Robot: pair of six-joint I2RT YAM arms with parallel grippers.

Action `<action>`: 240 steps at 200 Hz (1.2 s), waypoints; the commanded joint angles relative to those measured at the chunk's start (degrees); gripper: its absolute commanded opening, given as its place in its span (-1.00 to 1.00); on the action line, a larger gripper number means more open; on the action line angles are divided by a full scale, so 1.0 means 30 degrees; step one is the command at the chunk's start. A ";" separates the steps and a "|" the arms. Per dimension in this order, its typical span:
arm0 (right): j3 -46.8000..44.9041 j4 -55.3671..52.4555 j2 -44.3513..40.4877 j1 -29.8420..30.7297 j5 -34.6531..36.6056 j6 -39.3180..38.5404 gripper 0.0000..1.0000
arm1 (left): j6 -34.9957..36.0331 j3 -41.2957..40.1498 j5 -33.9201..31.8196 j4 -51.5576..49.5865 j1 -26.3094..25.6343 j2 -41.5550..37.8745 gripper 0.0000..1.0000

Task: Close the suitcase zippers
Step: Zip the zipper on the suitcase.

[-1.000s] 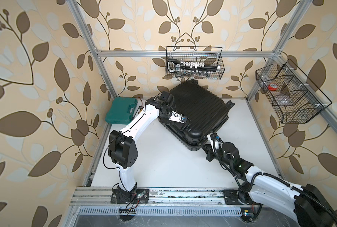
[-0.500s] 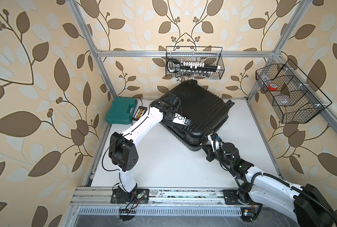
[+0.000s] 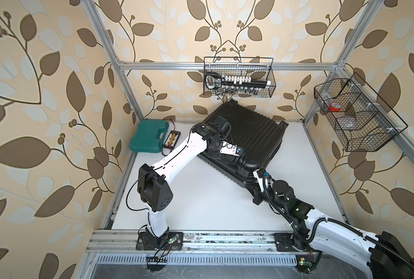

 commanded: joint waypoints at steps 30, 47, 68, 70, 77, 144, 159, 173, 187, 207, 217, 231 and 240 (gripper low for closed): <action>0.0178 0.1268 0.0988 0.1019 0.0082 0.0603 -1.00 | -0.6627 0.2367 0.0172 0.2354 -0.1411 -0.0192 -0.87; 0.0284 0.1768 0.1613 0.1019 0.1196 0.0599 -1.00 | -0.8561 0.2670 -0.0654 0.2087 -0.1874 -0.0060 -0.88; 0.0419 0.2218 0.2350 0.1019 0.2235 0.0516 -1.00 | -1.1180 0.2973 -0.0839 0.1483 -0.2386 0.0074 -0.92; 0.0450 0.2244 0.2420 0.1019 0.2332 0.0514 -1.00 | -1.1427 0.2981 -0.0853 0.1445 -0.2438 0.0069 -0.92; 0.0531 0.2382 0.2718 0.1019 0.2617 0.0427 -1.00 | -1.2269 0.2873 -0.0946 0.1399 -0.2649 0.0053 -0.93; 0.0475 0.5290 0.5315 -0.0238 0.0963 0.0134 -1.00 | -2.0819 0.2202 0.0058 0.2597 -0.3666 0.0029 -0.94; 0.0414 0.6154 0.5442 -0.0534 -0.0200 -0.0476 -1.00 | -2.1893 0.2225 0.0288 0.2928 -0.3666 0.0246 -0.91; 0.0625 0.6408 0.5688 -0.0528 -0.1302 -0.0878 -1.00 | -2.2535 0.2709 0.0637 0.2856 -0.3667 0.0731 -0.90; 0.0753 0.6970 0.6080 -0.0477 -0.2576 -0.1255 -1.00 | -2.3032 0.3570 0.0360 0.2680 -0.3666 0.1369 -0.92; 0.0733 0.7970 0.6525 -0.0170 -0.3023 -0.1378 -1.00 | -2.2935 0.4507 0.0117 0.2555 -0.3668 0.2218 -0.93; 0.0987 0.7549 0.6670 -0.0124 -0.2627 -0.1287 -1.00 | -2.2541 0.5110 0.0051 0.1986 -0.3666 0.2620 -0.91; 0.1212 0.6711 0.6708 -0.0124 -0.1579 -0.1317 -1.00 | -2.1949 0.5897 -0.0202 0.1040 -0.3652 0.2954 -0.84; 0.1207 0.6254 0.6661 -0.0124 -0.0552 -0.1210 -1.00 | -2.1330 0.5980 -0.0244 0.0661 -0.3668 0.2890 -0.77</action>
